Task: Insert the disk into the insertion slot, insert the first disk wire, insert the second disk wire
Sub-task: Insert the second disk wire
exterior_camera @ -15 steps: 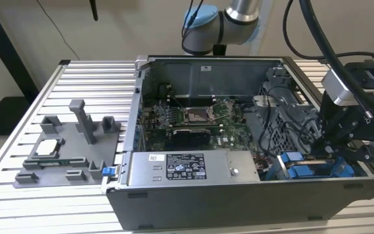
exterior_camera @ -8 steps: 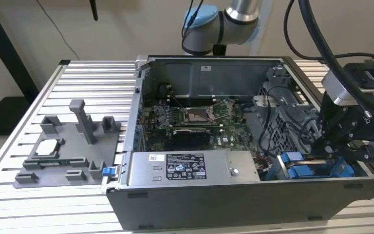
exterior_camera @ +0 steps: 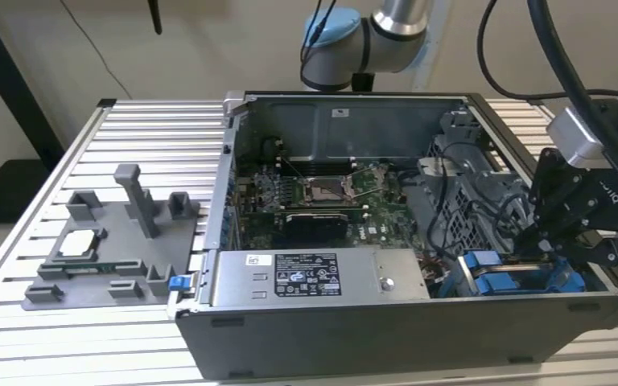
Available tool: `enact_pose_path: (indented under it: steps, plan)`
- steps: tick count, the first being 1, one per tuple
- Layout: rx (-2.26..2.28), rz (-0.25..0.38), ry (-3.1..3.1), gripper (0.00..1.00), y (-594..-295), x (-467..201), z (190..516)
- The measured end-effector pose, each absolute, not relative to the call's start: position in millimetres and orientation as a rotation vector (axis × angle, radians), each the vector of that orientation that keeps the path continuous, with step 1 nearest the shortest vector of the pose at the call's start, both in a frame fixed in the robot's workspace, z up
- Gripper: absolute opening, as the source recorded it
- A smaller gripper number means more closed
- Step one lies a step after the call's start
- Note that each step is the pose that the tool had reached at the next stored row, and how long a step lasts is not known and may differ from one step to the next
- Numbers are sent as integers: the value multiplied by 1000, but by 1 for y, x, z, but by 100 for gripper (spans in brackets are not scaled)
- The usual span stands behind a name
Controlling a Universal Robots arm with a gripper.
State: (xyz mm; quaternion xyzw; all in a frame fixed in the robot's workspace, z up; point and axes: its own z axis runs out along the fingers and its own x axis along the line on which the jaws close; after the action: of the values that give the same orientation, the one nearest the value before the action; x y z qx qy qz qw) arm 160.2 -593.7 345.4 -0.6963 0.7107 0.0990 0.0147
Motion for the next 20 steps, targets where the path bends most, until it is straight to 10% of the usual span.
enact_pose_path:
  steps: [20]
  plan:
    - [-2161,309,2217,0,-593,162,340]
